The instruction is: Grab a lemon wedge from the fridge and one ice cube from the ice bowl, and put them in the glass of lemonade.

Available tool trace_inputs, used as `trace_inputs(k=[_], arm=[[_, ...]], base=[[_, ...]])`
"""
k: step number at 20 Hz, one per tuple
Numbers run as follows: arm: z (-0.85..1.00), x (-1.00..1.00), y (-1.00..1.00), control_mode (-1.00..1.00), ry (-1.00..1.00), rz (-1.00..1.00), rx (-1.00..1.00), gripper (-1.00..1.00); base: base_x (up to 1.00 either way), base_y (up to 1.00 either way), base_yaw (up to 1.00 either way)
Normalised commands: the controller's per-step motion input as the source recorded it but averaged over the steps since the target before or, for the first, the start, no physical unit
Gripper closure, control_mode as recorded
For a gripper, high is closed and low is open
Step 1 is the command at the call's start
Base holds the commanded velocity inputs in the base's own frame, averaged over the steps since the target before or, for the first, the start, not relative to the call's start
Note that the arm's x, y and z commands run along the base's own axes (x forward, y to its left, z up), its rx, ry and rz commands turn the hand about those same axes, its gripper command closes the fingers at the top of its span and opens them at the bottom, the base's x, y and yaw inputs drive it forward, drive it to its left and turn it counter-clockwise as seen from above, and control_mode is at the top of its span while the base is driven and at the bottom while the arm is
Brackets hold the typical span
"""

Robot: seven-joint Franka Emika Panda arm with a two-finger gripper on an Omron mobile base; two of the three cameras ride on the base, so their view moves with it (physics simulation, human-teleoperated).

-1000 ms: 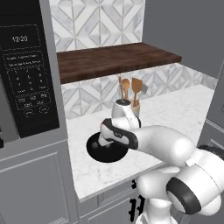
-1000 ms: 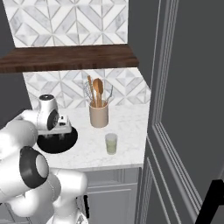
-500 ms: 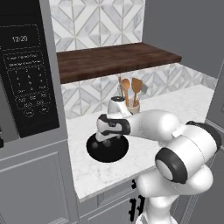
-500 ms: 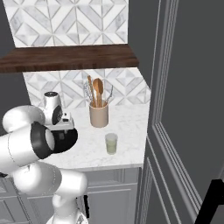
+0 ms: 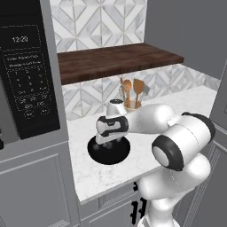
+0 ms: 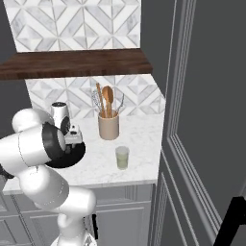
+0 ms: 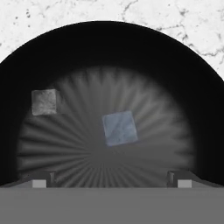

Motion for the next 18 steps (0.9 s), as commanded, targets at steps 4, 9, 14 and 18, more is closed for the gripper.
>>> trace_inputs(k=[4,9,14,18], arm=[[-0.22,0.01,0.00,-1.00,0.00,0.00,0.00,-1.00],[-0.15,0.14,0.00,-1.00,0.00,0.00,0.00,-1.00],[-0.17,0.19,0.00,-1.00,0.00,0.00,0.00,-1.00],[-0.22,0.20,0.11,-1.00,0.00,0.00,-0.02,-1.00]], base=[[0.00,0.00,0.00],[0.00,0.00,0.00],[0.00,0.00,0.00],[0.00,0.00,0.00]])
